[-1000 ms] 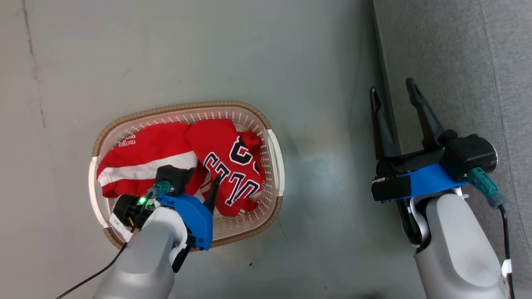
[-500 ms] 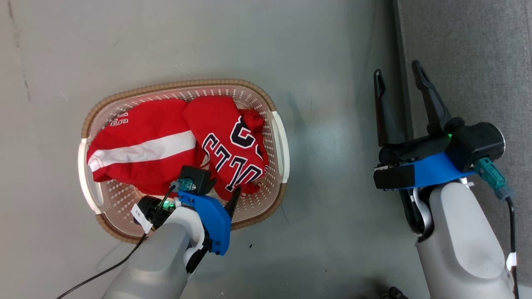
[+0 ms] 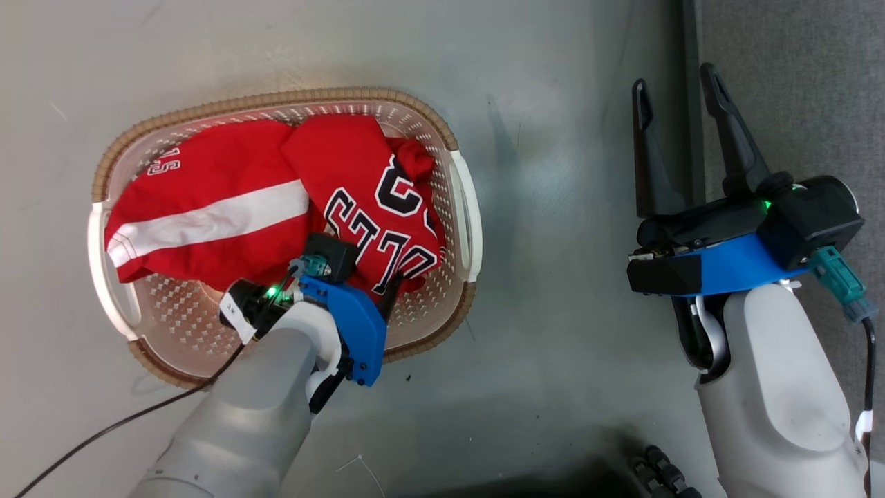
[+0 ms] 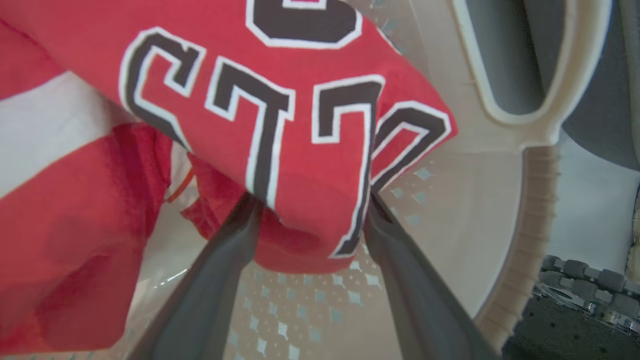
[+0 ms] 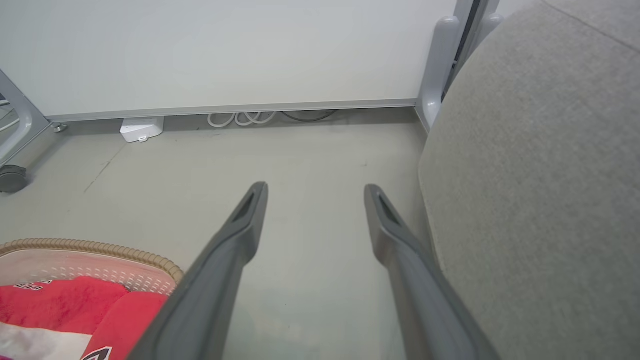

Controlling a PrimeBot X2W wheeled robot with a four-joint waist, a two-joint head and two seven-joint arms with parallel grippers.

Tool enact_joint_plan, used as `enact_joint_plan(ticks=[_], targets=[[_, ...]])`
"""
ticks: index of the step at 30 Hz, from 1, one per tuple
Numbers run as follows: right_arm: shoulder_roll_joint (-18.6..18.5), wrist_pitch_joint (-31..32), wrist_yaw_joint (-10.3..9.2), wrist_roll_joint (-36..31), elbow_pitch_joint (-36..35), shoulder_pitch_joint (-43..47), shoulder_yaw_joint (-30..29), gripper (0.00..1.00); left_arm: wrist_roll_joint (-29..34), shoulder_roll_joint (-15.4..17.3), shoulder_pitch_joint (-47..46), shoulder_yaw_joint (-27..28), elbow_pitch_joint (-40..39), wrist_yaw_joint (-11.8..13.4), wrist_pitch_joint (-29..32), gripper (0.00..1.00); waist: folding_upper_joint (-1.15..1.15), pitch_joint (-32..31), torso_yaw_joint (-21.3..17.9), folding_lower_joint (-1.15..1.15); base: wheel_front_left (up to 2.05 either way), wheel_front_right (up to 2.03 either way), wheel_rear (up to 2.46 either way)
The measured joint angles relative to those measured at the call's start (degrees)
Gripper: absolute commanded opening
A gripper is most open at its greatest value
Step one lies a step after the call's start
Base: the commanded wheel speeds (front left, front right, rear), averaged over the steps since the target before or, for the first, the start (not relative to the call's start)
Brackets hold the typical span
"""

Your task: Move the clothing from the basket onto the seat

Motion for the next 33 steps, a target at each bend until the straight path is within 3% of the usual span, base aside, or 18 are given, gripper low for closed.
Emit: enact_joint_plan(ticks=[8,10,20,33], targets=[[0.00,0.00,0.00,-0.04,-0.51,-0.65,0.15,1.00,-0.03,0.00,-3.68,-3.52,2.35,0.02,-1.75,1.00,0.00,2.54,-0.30,0.00,0.00,0.00,0.00],[0.00,0.00,0.00,-0.04,-0.53,-0.65,0.23,1.00,0.05,0.01,-4.02,-4.11,2.68,0.02,-1.98,0.00,0.00,2.68,-0.29,0.00,0.00,0.00,0.00],[0.00,0.00,0.00,-0.03,0.41,-0.86,0.20,1.00,-1.70,0.02,-4.10,-7.16,2.00,0.01,-4.41,0.00,0.00,0.98,0.29,0.00,0.00,0.00,0.00],[0.01,0.00,0.00,-0.13,3.32,0.44,0.08,1.00,-3.93,0.02,-1.98,-11.06,-2.29,0.01,-8.64,0.00,0.00,-6.53,2.04,-0.01,0.00,0.00,0.00]])
